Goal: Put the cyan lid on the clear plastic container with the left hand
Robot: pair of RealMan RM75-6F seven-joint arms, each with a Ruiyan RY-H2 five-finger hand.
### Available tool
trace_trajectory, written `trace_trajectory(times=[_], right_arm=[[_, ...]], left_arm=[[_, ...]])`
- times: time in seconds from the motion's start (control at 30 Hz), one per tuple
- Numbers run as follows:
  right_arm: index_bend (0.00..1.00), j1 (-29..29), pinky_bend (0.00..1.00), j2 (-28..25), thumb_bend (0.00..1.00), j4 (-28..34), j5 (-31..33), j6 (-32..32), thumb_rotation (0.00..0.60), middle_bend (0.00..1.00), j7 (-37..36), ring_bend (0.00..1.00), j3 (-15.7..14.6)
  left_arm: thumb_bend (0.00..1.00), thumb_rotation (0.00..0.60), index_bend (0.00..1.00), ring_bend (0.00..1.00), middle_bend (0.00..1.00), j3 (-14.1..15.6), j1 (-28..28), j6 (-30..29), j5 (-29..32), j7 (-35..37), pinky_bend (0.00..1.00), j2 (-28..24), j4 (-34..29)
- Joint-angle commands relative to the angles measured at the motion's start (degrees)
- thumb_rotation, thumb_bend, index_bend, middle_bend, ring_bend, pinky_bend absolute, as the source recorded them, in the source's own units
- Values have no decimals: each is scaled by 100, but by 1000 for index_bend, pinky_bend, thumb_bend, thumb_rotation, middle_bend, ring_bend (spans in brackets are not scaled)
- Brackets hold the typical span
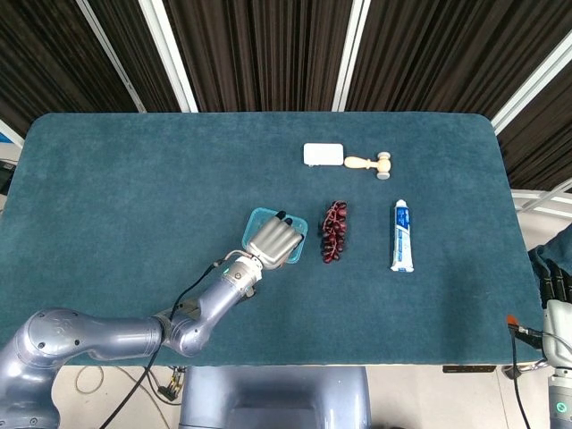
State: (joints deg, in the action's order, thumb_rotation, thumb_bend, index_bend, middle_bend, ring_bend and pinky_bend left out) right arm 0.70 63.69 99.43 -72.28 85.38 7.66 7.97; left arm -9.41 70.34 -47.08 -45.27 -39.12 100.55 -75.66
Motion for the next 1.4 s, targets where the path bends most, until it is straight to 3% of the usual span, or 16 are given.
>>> trace_trajectory(times=[0.03,1.4], right_arm=[[61,-4,0,-2,292,-1,3,7,600,40,-1,28,2],[61,-1,0,-33,291,39,7,-3,600,40,-27,28,7]], left_arm=[[530,600,664,300,561,21,3,34,9,-1,214,32,30],[530,600,665,300,561,222,-2,103,-181,-228,213,521,605]])
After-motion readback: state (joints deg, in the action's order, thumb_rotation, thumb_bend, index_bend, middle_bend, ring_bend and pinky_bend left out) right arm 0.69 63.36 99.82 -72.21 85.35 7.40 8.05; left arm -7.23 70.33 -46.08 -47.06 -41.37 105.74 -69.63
